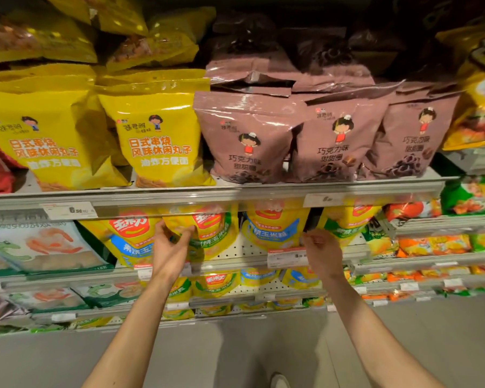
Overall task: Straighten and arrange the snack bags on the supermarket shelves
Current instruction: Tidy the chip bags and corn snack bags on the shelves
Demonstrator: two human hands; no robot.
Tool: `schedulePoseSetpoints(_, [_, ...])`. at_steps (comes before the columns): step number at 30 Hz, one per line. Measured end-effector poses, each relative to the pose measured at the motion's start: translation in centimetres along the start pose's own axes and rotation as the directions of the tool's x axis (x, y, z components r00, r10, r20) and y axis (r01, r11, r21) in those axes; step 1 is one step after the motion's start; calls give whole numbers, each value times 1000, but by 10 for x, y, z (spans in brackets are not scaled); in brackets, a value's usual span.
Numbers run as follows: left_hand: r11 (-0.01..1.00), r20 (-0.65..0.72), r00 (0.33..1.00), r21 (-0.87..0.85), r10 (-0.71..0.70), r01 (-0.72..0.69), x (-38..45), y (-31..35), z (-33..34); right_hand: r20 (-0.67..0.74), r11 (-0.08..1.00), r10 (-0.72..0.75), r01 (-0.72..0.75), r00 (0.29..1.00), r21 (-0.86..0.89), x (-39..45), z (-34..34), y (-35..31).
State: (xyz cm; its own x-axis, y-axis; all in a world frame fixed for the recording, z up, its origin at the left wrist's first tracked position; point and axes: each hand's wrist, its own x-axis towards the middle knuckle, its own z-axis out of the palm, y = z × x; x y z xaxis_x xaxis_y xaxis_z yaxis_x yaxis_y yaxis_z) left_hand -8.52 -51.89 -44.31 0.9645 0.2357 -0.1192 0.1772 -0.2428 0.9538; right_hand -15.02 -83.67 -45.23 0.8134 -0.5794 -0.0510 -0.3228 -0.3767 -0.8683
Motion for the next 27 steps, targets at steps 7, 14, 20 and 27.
schedulePoseSetpoints(7, [994, -236, 971, -109, -36, 10, -47, -27, 27, -88, 993, 118, -115, 989, 35, 36, -61, 47])
schedulePoseSetpoints(14, [1000, 90, 996, -16, 28, -27, -90, -9, 148, -81, 995, 99, -97, 992, 29, 73, -114, 79])
schedulePoseSetpoints(20, [997, 334, 939, -45, 79, -67, -107, 36, 253, 128, 1000, -17, 17, 992, -2, 106, -136, 84])
schedulePoseSetpoints(27, [991, 403, 907, 8, 121, -136, -105, 65, 302, 367, 996, 29, -60, 930, 73, 122, -128, 87])
